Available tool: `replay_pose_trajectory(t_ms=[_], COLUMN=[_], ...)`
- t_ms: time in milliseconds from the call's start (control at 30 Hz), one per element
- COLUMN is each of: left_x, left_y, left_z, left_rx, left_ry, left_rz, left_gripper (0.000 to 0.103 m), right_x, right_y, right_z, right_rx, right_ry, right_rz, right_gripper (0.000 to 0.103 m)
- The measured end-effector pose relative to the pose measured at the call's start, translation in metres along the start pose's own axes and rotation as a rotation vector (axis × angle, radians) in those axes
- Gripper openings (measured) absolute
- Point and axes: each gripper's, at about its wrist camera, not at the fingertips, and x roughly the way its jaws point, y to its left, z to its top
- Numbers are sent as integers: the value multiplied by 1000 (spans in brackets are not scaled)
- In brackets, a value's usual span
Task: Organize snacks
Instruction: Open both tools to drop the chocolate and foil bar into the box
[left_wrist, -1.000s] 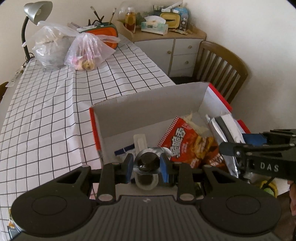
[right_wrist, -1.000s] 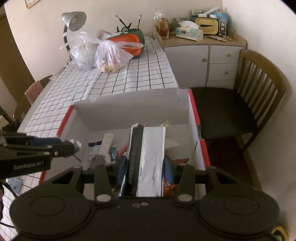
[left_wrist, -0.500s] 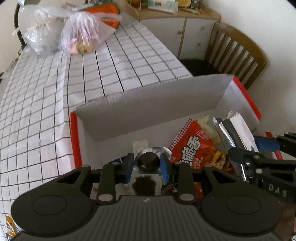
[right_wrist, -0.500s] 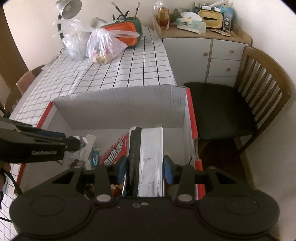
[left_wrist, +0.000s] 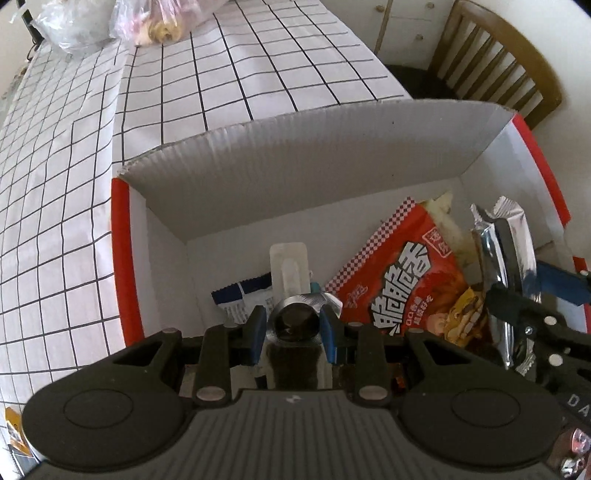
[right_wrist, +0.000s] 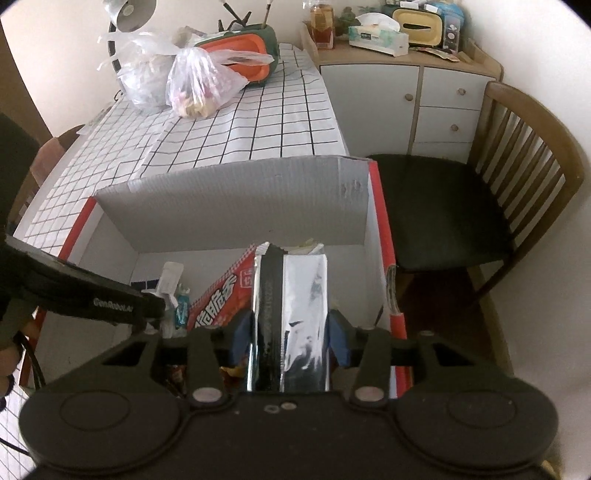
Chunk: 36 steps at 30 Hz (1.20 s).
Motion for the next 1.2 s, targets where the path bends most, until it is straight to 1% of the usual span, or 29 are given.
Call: replay_pose_trajectory(t_ms=[133, 200, 267, 300, 333, 367, 433, 600, 833, 900, 1133, 1200], left_x=[1, -2, -4, -5, -8, -10, -16, -34, -73, -83, -119, -129], left_y=[-1, 0, 1, 1, 2, 2, 2, -1, -6, -7, -10, -8], left_z=[0, -1, -3, -4, -5, -6, -10, -22, -43, -49, -72, -81], left_rx=[0, -8, -17, -21, -24, -27, -34, -43, -48, -49, -53, -61], left_ry=[5, -6, -15, -21, -26, -31, -48, -94, -189, -218, -306, -334], left_rz=[0, 1, -3, -5, -8, -10, -9, -15, -15, -16, -20, -25], left_gripper=[30, 31, 31, 32, 34, 44, 53, 53, 53, 53, 55, 57], right_x=[-3, -6, -10, -12, -14, -15, -19, -33, -58, -66, -94, -100], right_y=[0, 0, 0, 1, 1, 1, 1, 5, 10, 11, 20, 25], right_z=[-1, -2, -2, -2, -2, -2, -3, -5, -11, -12, -16, -18], right_rx=[-3, -11, -17, -20, -24, -26, -29, -46, -57, -62, -79, -87], right_ry=[-7, -19, -31, -34, -36, -38, -42, -64, -101, -112, -167, -178], right_rz=[2, 3, 6, 9, 14, 16, 25, 57, 116, 137, 194, 212], right_gripper=[56, 63, 66, 66, 67, 68, 70, 75, 81, 85, 91, 93])
